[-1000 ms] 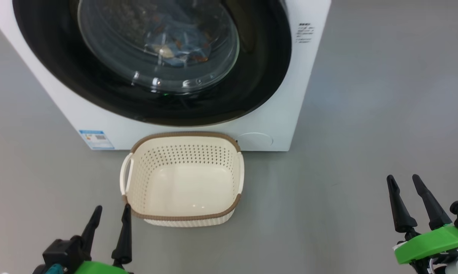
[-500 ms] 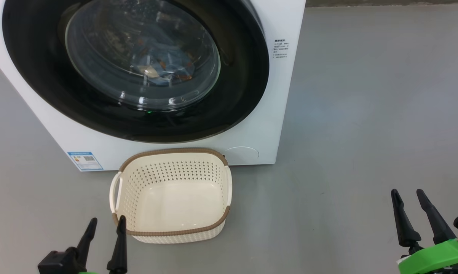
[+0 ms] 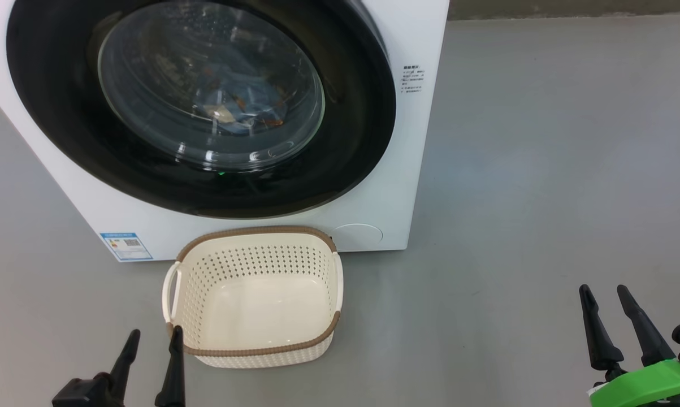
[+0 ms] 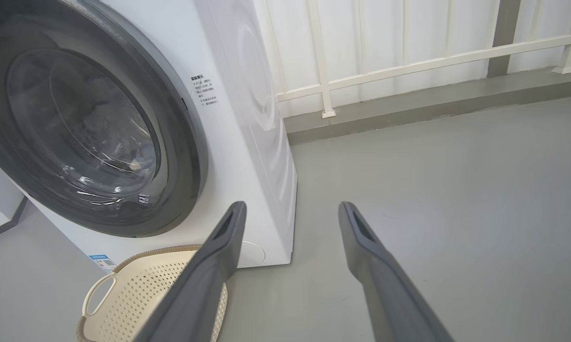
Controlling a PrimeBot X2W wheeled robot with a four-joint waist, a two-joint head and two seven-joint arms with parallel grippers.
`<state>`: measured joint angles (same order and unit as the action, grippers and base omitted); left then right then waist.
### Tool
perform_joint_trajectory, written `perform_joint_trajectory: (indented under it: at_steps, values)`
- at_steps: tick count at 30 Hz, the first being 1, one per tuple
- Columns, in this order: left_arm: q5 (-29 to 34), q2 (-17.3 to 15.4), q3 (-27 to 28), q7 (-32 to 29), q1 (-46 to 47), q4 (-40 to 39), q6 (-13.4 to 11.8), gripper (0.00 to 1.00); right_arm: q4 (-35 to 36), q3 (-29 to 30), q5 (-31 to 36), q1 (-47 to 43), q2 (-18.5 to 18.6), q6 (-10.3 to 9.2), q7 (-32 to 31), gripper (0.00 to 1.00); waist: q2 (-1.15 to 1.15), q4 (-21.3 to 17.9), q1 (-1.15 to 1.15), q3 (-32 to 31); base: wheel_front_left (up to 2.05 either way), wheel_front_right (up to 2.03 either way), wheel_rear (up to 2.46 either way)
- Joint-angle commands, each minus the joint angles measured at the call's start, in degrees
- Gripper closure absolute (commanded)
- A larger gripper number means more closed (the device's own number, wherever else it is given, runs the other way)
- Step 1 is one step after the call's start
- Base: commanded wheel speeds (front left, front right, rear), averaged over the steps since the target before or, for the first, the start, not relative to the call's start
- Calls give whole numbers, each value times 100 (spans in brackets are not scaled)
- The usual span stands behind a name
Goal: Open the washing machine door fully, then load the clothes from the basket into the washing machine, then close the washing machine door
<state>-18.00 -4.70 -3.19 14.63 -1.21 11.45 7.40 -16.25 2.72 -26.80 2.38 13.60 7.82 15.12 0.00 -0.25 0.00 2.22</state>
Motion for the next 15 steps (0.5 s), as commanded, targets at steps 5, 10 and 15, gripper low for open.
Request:
perform_joint_trajectory:
  at_steps: [5, 10, 15]
  values:
    - [7, -96, 198, 37, 58, -178, 9, 0, 118, -116, 82, -36, 52, -33, -12, 0, 0, 16, 0, -20, 0, 0, 0]
    - [-9, 110, -39, -5, -37, 258, -1, 100, -298, -29, -10, -55, -235, 1, 0, 100, 0, 13, 0, -22, 0, 0, 0]
    - [-197, 165, -30, -55, -82, 356, -1, 100, -401, -27, -170, -109, -344, 0, -55, 100, 0, 13, 2, -28, 0, 0, 0]
